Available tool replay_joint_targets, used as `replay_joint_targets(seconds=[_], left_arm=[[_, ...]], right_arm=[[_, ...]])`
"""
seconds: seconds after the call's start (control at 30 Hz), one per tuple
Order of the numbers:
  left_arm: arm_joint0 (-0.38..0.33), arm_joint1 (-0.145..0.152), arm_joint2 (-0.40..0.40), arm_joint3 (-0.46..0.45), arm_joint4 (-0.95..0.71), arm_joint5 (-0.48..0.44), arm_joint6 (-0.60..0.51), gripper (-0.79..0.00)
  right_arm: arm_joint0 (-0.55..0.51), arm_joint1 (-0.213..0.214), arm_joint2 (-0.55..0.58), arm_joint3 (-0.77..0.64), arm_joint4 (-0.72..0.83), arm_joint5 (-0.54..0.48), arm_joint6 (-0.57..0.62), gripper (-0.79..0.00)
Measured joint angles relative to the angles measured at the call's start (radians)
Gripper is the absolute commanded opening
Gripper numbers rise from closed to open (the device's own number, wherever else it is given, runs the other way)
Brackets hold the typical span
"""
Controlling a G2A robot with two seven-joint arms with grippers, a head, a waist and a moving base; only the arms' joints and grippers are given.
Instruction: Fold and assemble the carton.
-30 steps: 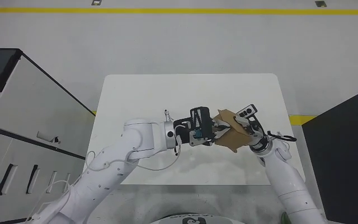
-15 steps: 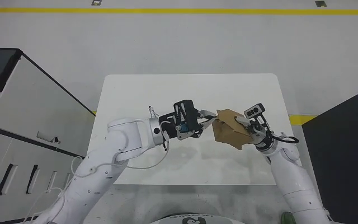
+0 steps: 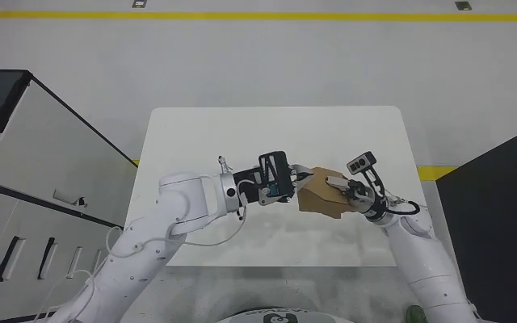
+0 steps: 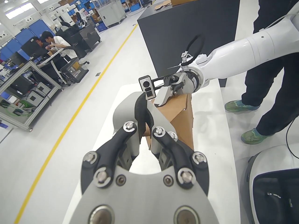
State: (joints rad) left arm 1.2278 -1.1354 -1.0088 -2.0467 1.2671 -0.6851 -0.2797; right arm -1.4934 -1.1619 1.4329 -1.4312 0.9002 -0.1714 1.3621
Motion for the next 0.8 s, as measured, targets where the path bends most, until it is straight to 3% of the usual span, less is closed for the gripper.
replay_joint_targets(seconds=[0.4, 0.8], left_arm=[[-0.006, -0.002, 0.014, 0.016, -0.048, -0.015, 0.020, -0.785], [-0.051, -0.016, 0.089, 0.028, -0.065, -0.039, 0.050, -0.785]], right_arm=[[0.005, -0.005, -0.003, -0.001, 0.132, -0.005, 0.059, -0.785], [0.018, -0.013, -0.023, 0.010, 0.242, 0.031, 0.131, -0.785]])
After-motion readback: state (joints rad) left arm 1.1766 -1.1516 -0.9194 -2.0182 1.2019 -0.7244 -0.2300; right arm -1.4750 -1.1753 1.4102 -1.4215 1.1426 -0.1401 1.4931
